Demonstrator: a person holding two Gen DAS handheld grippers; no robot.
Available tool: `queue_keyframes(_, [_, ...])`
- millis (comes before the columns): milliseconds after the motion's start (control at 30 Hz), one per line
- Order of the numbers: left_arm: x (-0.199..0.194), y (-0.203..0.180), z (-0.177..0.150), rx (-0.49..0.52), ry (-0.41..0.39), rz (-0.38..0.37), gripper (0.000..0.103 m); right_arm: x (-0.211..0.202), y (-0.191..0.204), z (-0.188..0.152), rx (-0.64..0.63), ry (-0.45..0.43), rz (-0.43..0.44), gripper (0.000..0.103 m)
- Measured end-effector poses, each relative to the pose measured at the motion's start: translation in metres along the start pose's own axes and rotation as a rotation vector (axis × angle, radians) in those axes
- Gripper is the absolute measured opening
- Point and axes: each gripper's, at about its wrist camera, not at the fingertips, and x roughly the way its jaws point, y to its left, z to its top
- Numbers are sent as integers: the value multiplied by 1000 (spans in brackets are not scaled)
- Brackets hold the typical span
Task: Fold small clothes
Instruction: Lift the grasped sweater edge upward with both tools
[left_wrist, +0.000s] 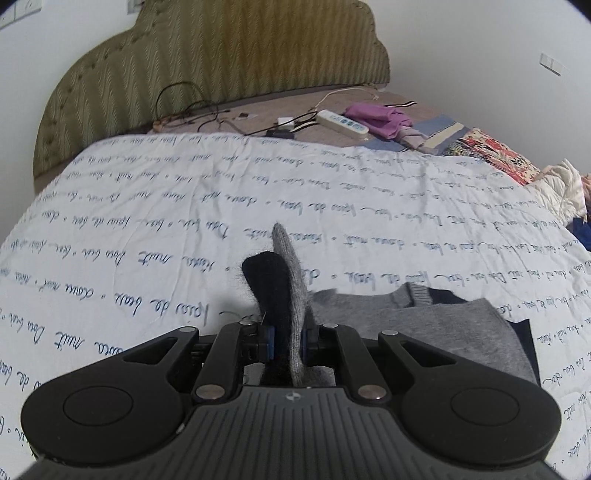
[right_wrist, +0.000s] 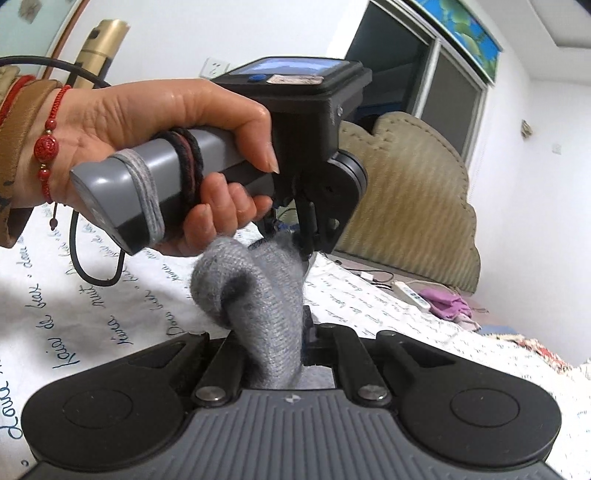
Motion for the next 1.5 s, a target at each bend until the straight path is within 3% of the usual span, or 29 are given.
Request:
queue_keyframes(367, [-5, -65, 3, 105, -35, 13, 11, -7, -36, -4, 83, -1, -35, 6])
queue_keyframes(767, [-1, -128, -1, 172, -36, -23, 11, -30, -61, -19, 155, 9, -90, 6])
queue_keyframes(1500, [40, -229, -35, 251, 20, -95, 11, -52, -121, -60, 391, 106, -123, 6])
